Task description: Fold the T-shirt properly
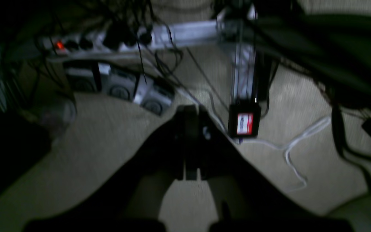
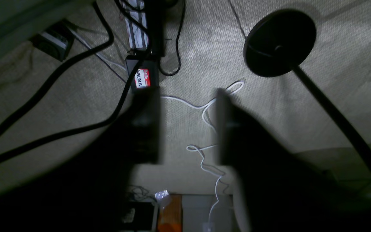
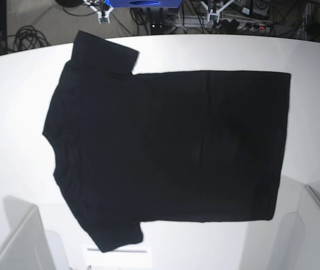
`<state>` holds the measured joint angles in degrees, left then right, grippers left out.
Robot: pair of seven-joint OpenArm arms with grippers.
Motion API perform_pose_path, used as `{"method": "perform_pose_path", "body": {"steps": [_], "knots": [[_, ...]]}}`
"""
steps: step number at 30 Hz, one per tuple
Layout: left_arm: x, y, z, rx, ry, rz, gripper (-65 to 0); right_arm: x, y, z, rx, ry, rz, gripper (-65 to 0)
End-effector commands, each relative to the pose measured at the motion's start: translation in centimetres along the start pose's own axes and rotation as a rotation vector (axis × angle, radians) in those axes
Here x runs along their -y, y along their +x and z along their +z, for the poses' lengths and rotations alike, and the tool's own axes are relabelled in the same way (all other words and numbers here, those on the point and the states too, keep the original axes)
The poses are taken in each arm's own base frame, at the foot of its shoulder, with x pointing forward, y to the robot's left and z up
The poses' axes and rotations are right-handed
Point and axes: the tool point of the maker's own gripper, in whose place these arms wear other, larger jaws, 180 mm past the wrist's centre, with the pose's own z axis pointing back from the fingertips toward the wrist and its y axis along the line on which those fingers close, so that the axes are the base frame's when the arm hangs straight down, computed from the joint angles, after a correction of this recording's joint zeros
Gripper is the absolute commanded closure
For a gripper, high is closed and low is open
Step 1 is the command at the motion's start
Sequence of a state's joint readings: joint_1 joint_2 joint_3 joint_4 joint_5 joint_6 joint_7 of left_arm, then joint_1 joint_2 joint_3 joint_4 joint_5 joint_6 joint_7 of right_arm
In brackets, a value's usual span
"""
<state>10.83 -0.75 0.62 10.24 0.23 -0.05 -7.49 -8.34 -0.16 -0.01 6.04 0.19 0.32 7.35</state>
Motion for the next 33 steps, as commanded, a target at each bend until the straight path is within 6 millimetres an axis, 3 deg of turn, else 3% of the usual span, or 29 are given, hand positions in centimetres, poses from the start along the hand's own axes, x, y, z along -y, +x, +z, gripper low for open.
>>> {"method": "perform_pose_path", "body": {"steps": [1,2,4,9,12,17,20,21,24,26,30,33], "knots": [[-1.8,0.0,0.1,0.007,0.032,-0.01,-0.5,0.4,-0.6,0.0,-0.009,-0.014,0.002,-6.9],[-2.2,0.2,0.1,0.011,0.04,0.004,-0.7,0.4,-0.6,0.0,-0.009,-0.014,0.002,0.0],[-2.3,0.3,0.0,0.013,0.042,0.01,-3.1,0.4,-0.6,0.0,-0.009,-0.014,0.002,0.0],[-2.3,-0.1,0.1,0.006,0.042,0.012,-30.6,0.4,-0.7,0.0,-0.011,-0.014,-0.006,0.0],[-2.1,-0.3,0.1,0.003,0.038,0.001,-41.8,0.5,-1.1,0.1,-0.014,-0.016,-0.005,0.0],[-2.2,-0.4,0.1,0.002,0.042,0.011,-42.6,0.5,-1.2,0.1,-0.016,-0.015,0.002,0.0],[-2.2,-0.5,0.1,0.0,0.04,0.008,-41.1,1.2,-1.2,0.1,-0.016,-0.026,0.004,0.0],[-2.3,-0.6,0.2,-0.001,0.041,0.004,-37.7,1.3,-1.3,0.1,-0.019,-0.027,0.004,0.0],[-2.8,-1.1,0.3,-0.008,0.049,0.001,-17.6,1.5,-1.4,0.1,-0.021,-0.03,0.004,0.0],[-3.0,-1.2,0.3,-0.009,0.05,-0.006,0.0,2.4,-2.0,0.2,-0.031,-0.044,0.005,0.0],[-3.0,-2.2,0.6,-0.019,0.048,-0.019,0.0,2.8,-3.1,0.3,-0.044,-0.05,-0.002,0.0],[-4.3,-2.8,1.0,-0.012,0.067,-0.032,0.0,2.7,-3.6,0.5,-0.024,-0.05,-0.002,0.0]]}}
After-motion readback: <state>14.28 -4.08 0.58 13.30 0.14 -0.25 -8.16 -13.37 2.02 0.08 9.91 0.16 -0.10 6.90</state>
